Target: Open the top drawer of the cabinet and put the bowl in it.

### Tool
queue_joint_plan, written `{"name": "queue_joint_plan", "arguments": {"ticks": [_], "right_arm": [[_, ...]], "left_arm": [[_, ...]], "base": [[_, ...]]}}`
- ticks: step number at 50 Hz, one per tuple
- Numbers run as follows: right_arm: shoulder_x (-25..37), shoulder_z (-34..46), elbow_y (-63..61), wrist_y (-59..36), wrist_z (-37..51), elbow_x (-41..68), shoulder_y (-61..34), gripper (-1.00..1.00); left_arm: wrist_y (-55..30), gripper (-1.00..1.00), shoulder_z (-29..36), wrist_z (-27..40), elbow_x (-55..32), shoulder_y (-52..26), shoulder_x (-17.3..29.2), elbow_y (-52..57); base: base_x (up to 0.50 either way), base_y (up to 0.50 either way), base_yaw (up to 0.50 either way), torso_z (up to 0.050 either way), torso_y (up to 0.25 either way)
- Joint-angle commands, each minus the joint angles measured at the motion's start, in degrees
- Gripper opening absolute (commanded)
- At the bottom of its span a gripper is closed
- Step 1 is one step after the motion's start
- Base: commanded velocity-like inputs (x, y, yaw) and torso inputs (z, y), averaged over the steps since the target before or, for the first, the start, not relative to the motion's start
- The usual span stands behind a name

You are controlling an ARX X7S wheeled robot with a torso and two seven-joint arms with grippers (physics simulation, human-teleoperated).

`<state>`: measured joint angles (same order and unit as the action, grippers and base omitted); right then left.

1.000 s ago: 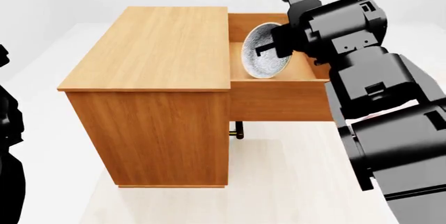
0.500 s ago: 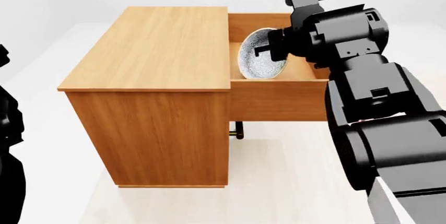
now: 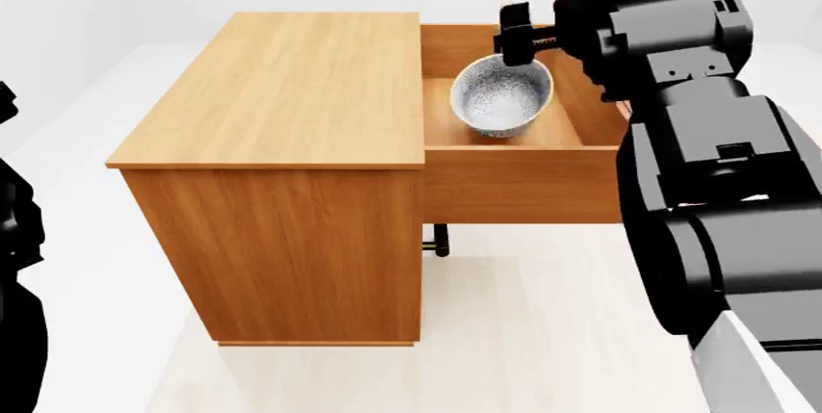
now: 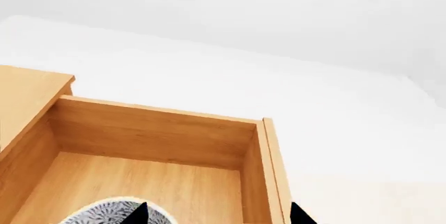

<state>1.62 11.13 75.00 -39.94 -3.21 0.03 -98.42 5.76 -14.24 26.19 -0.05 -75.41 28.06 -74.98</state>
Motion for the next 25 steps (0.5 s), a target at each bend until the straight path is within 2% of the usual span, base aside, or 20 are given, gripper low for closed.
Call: {"name": "queue_joint_plan", "arguments": {"ticks": [1, 14, 25], "right_arm": [[1.23, 1.41, -0.01, 10.59, 7.26, -0.87, -4.72, 1.00], [2.40, 3.03, -0.01, 10.04, 6.40, -0.09, -6.85, 1.00], [4.44, -1.43, -0.07, 16.79, 7.17, 2.21, -9.45, 1.00]], "left_arm": [[0.07, 1.00, -0.19, -0.11, -0.03, 0.03, 0.00, 0.00], [-0.28, 1.00, -0.52, 0.03, 0.02, -0.08, -0.03, 0.00], [-0.32, 1.00, -0.66, 0.79, 0.03, -0.08, -0.10, 0.00]], "base": [[0.00, 0.00, 0.00, 0.000, 0.000], [0.00, 0.00, 0.00, 0.000, 0.000], [0.00, 0.00, 0.00, 0.000, 0.000]]}}
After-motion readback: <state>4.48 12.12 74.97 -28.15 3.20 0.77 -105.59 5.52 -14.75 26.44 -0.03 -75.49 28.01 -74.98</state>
